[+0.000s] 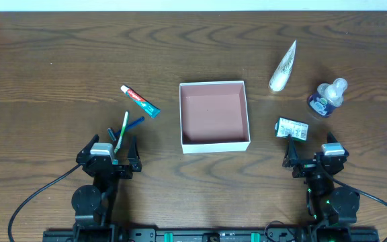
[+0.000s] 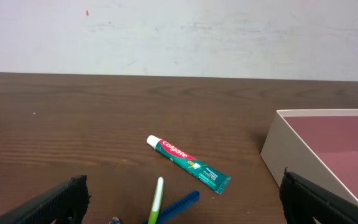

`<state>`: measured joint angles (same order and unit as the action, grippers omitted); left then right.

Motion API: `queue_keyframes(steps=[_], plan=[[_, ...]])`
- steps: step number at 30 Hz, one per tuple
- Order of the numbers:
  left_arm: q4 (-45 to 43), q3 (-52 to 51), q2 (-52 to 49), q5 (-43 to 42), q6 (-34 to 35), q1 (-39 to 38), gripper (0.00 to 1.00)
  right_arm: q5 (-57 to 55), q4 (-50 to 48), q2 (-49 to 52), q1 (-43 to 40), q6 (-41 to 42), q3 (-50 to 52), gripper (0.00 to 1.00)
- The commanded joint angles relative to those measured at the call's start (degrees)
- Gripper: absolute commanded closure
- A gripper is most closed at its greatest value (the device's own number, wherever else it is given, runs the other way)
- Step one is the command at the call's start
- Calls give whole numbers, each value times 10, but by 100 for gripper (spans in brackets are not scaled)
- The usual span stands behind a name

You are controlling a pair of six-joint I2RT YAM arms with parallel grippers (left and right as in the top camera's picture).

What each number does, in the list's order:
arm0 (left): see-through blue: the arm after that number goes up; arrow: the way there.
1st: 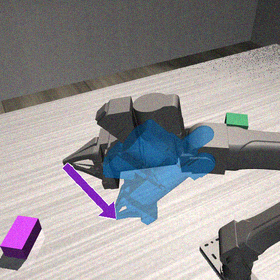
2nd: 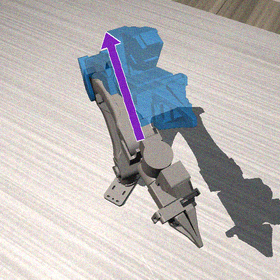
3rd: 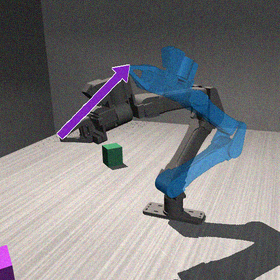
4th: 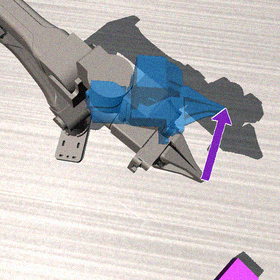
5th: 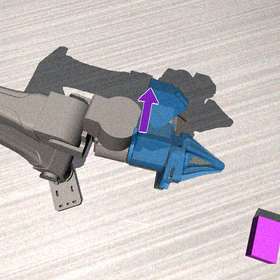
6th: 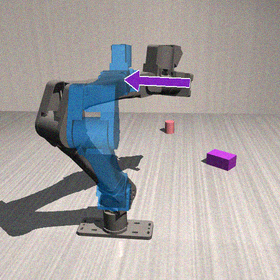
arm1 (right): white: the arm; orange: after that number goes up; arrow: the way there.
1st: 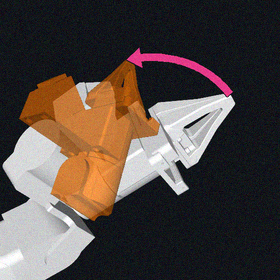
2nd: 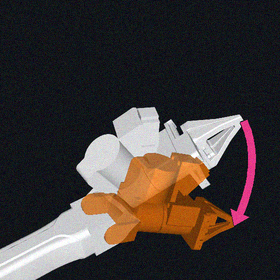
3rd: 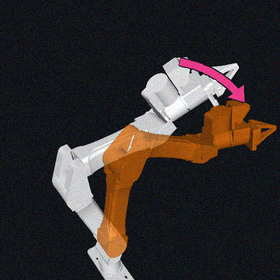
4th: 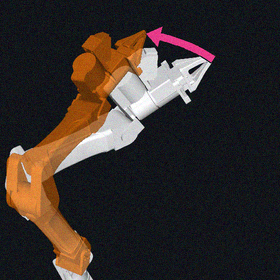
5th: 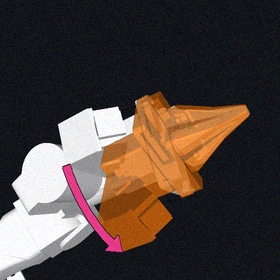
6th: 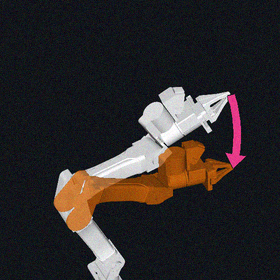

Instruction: Pack container

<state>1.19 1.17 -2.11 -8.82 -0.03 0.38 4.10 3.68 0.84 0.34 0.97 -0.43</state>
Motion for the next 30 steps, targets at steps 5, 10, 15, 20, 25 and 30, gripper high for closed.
queue_keyframes(steps=[5, 10, 15, 20, 25, 30], plan=[[20, -9, 0, -9, -2, 3, 2, 2, 2, -6, 4, -6, 1, 1], [20, -9, 0, -9, -2, 3, 2, 2, 2, -6, 4, -6, 1, 1], [20, -9, 0, -9, -2, 3, 2, 2, -4, -6, 4, -6, 1, 1], [20, -9, 0, -9, -2, 3, 2, 3, 0, -6, 4, -6, 1, 1], [20, -9, 0, -9, -2, 3, 2, 4, -10, -6, 4, -6, 1, 1], [20, -9, 0, -9, -2, 3, 2, 82, -26, -6, 4, 6, 1, 1]])
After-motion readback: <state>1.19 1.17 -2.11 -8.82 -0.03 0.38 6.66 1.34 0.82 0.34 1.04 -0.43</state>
